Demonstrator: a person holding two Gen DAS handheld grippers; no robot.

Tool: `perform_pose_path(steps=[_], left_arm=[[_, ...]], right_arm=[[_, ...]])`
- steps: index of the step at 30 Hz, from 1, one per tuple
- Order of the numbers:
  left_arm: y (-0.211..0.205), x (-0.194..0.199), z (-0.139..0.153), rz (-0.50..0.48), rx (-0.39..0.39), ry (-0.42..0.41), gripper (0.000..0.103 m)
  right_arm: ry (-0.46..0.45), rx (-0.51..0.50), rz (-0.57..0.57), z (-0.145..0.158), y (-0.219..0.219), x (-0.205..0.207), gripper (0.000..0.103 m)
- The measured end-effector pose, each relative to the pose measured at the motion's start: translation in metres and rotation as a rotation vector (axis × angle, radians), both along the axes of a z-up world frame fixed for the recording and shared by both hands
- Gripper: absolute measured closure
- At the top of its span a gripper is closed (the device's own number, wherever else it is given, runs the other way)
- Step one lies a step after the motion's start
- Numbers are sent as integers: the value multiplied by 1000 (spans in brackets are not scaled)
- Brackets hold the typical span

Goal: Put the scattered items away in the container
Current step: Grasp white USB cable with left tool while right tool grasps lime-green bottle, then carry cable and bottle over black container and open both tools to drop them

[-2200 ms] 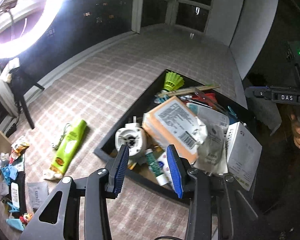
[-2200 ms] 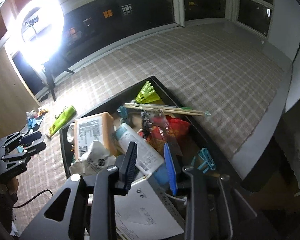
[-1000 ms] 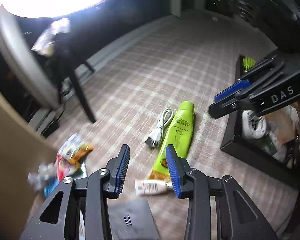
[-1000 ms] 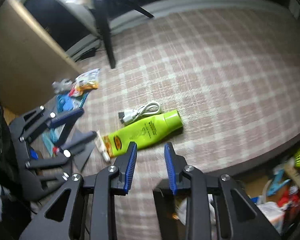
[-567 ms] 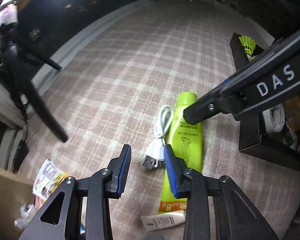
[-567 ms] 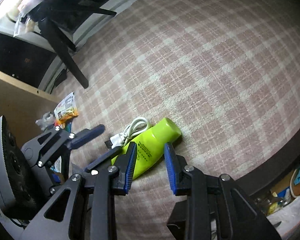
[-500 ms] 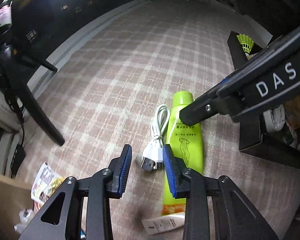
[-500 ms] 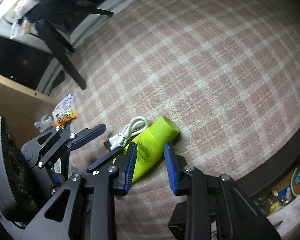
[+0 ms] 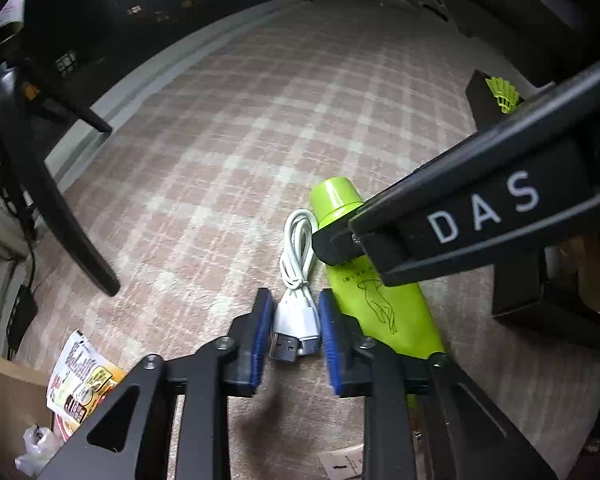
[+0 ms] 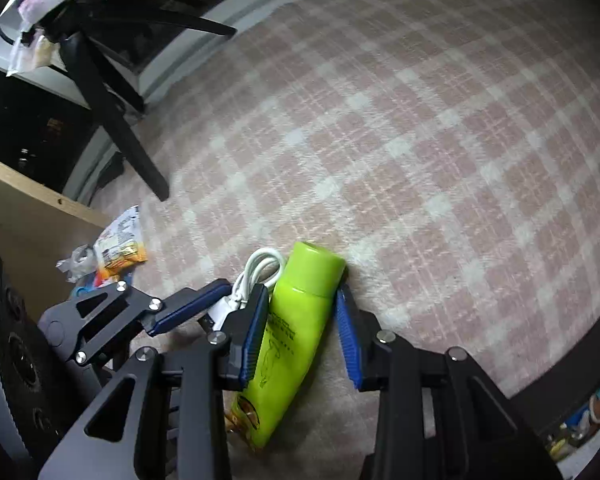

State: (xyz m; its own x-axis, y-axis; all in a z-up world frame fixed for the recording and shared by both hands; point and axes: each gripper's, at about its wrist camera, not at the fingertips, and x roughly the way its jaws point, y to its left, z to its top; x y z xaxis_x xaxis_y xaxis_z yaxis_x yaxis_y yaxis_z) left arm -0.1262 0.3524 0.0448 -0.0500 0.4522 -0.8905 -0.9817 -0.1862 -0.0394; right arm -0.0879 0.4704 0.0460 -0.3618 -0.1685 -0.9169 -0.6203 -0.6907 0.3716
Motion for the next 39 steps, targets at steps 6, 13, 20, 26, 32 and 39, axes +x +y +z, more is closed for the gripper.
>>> perform_pose_path(steps=[6, 13, 20, 26, 32, 39], left_arm=[[-10, -1, 2, 75, 23, -19, 82], [-33, 1, 26, 154, 82, -15, 82], [-61, 19, 75, 175, 150, 51, 82], [-73, 38, 113, 196, 210, 71, 82], [-73, 77, 144, 156, 268, 99, 82], [-59, 150, 168, 46, 321, 75, 82]], right_arm=[[68, -26, -24, 6, 8, 13, 73], [175, 26, -24, 45, 6, 31, 74], [318, 59, -40, 97, 5, 77, 75], [399, 111, -50, 134, 8, 121, 75], [438, 149, -95, 165, 11, 177, 75], [444, 232, -217, 202, 23, 269, 75]])
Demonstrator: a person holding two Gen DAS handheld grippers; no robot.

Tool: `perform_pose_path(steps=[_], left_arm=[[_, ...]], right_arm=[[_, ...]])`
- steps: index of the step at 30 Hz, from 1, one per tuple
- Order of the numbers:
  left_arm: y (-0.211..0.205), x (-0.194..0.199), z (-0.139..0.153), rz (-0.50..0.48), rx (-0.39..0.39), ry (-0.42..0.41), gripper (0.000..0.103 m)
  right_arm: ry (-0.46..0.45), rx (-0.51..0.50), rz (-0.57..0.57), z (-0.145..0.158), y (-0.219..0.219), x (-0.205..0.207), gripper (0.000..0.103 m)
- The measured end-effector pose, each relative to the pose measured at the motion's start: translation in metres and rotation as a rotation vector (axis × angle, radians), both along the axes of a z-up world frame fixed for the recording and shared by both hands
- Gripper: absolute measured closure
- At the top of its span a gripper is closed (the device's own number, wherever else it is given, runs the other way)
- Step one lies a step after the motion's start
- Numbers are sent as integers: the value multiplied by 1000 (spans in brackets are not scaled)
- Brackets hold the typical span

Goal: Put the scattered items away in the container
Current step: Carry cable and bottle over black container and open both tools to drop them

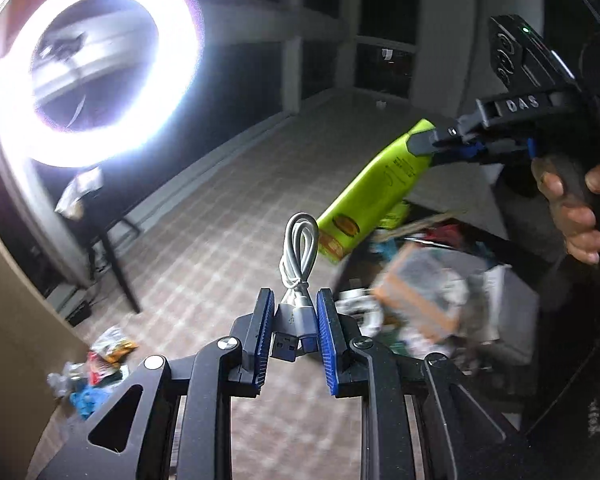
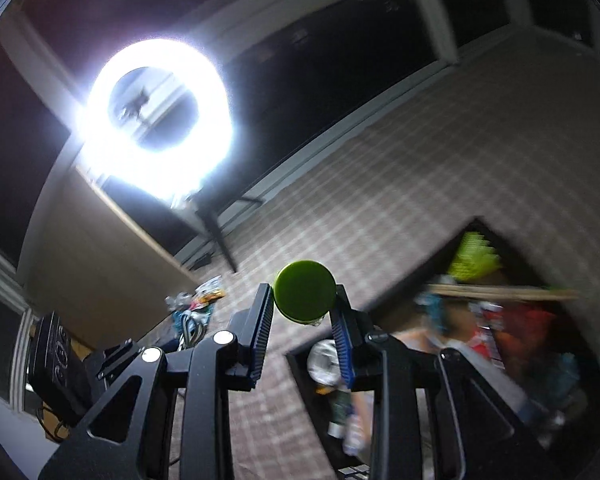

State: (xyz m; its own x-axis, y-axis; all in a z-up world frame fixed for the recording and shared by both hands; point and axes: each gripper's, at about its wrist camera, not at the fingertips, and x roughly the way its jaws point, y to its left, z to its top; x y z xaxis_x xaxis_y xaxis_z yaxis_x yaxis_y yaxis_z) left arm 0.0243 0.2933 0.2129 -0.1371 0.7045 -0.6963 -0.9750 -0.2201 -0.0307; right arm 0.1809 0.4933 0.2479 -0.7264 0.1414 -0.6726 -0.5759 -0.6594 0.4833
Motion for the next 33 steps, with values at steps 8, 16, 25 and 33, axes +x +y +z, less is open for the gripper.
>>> perform_pose_path(steps=[8, 16, 25, 33], left_arm=[[22, 65, -5, -103, -21, -41, 82], [58, 119, -4, -186, -35, -29, 82], [103, 149, -8, -202, -40, -30, 82], [124, 153, -4, -144, -27, 4, 82]], right_arm=[[-53, 36, -156, 10, 23, 95, 75], [-106, 49, -220, 1, 38, 145, 75], [-147, 44, -133, -5, 42, 148, 75], [-116, -31, -46, -5, 50, 140, 75]])
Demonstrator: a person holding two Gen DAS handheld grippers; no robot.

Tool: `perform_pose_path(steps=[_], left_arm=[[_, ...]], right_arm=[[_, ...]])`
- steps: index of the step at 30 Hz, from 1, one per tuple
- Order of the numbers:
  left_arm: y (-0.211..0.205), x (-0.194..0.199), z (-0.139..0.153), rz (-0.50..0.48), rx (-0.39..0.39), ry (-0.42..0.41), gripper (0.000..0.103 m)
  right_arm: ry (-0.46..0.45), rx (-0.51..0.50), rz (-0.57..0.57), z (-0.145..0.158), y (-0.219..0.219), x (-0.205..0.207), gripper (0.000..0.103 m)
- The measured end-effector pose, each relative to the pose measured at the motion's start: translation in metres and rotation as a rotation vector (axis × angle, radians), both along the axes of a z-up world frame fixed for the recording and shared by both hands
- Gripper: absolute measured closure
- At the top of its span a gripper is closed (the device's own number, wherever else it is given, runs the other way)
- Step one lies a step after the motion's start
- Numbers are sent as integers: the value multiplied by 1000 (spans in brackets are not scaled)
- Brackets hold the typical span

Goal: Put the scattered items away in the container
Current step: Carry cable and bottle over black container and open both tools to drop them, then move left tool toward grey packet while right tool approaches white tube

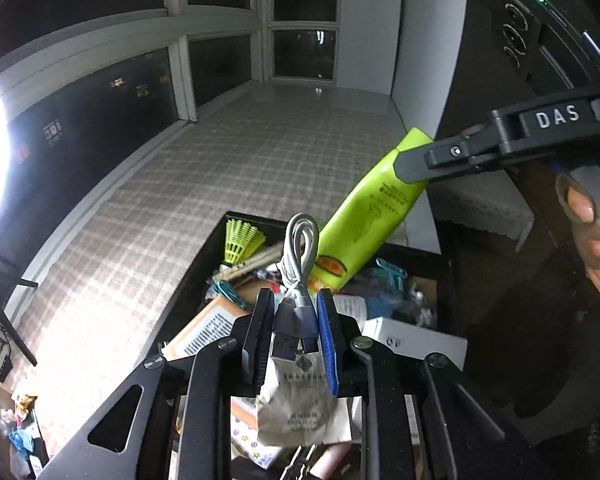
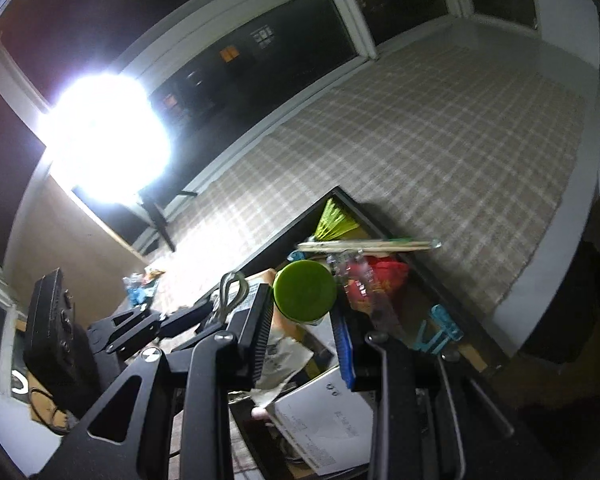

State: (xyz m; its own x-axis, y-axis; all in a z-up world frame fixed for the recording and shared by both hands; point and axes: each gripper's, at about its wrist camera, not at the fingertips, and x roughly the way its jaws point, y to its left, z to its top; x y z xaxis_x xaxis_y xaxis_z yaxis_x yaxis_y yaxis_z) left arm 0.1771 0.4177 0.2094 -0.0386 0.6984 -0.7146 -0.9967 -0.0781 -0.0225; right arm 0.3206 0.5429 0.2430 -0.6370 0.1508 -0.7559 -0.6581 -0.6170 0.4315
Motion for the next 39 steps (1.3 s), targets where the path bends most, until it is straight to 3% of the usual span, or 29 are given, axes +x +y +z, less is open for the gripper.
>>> perform_pose_path(steps=[2, 5, 15, 22, 29, 39], left_arm=[[5, -1, 0, 15, -4, 7, 81], [14, -6, -3, 31, -33, 5, 79], [9, -10, 5, 98, -9, 17, 79], [-18, -29, 13, 192, 11, 23, 79], [-80, -79, 9, 381, -11, 24, 79], [-212, -149, -19, 691, -96, 8, 79]], right_arm=[[-51, -19, 70, -9, 1, -12, 74], [-150, 39, 85, -17, -2, -21, 68], [-99, 40, 63, -9, 14, -4, 65], [-82, 117, 111, -2, 0, -18, 65], [-60, 182, 252, -5, -34, -69, 65], [-47, 250, 565, -26, -106, -172, 65]])
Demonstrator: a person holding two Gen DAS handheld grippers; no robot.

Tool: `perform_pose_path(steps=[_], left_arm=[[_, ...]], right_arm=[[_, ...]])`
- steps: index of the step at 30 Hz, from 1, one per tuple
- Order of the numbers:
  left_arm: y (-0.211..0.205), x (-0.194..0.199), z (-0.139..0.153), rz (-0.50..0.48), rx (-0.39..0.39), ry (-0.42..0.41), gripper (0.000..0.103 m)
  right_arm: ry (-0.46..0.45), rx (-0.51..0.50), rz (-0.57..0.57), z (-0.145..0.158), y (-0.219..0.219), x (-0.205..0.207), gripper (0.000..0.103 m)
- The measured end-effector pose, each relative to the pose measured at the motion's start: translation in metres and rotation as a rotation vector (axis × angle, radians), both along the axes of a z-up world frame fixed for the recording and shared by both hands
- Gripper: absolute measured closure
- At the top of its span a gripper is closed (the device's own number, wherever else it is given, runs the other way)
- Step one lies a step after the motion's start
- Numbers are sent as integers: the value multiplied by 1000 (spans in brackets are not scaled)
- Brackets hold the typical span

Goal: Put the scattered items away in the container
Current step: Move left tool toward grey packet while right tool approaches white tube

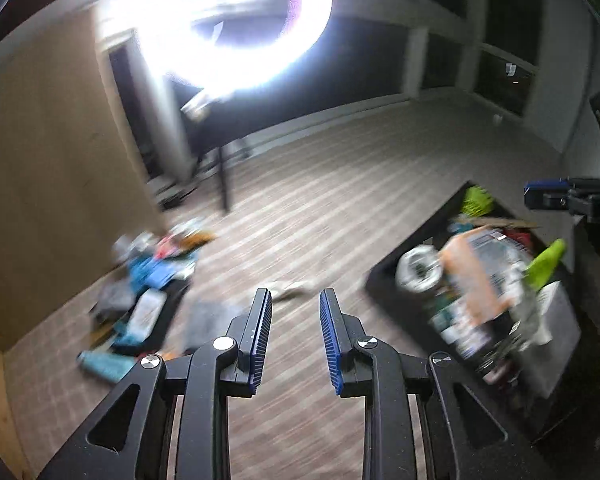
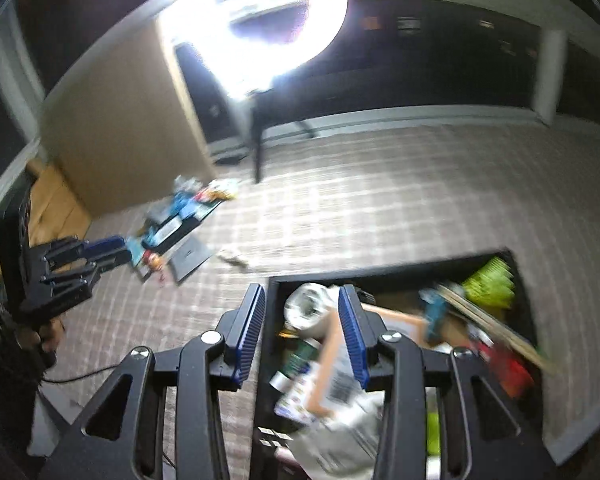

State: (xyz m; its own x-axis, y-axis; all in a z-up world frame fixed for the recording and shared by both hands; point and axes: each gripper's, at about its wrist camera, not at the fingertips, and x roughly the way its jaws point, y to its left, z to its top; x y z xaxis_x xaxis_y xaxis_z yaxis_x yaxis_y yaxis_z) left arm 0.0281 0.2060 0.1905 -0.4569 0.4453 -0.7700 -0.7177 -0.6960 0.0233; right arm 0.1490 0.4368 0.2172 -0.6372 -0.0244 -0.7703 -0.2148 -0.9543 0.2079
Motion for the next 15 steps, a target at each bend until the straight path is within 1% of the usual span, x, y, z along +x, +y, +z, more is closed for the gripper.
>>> perform_pose_path(steps=[4, 6, 9, 12, 14, 15], left_arm=[[-36, -14, -16, 58, -20, -26, 79], [-51, -21, -27, 78, -25, -54, 79], [-58, -29, -45, 73, -52, -90, 79], [-54, -40, -64, 40, -90, -125, 78], [-44, -48, -76, 16, -117, -136, 56], [-39, -54, -83, 7, -125, -139, 54]], right_arm=[[-41, 55, 131, -17, -34, -48, 65], [-72, 71, 201, -29, -48, -71, 65], [-131, 93, 273, -50, -64, -102, 65], [-196, 113, 321, -72, -82, -136, 65], [-244, 113, 348, -86, -91, -156, 65], [-264, 109, 359, -91, -94, -163, 63]])
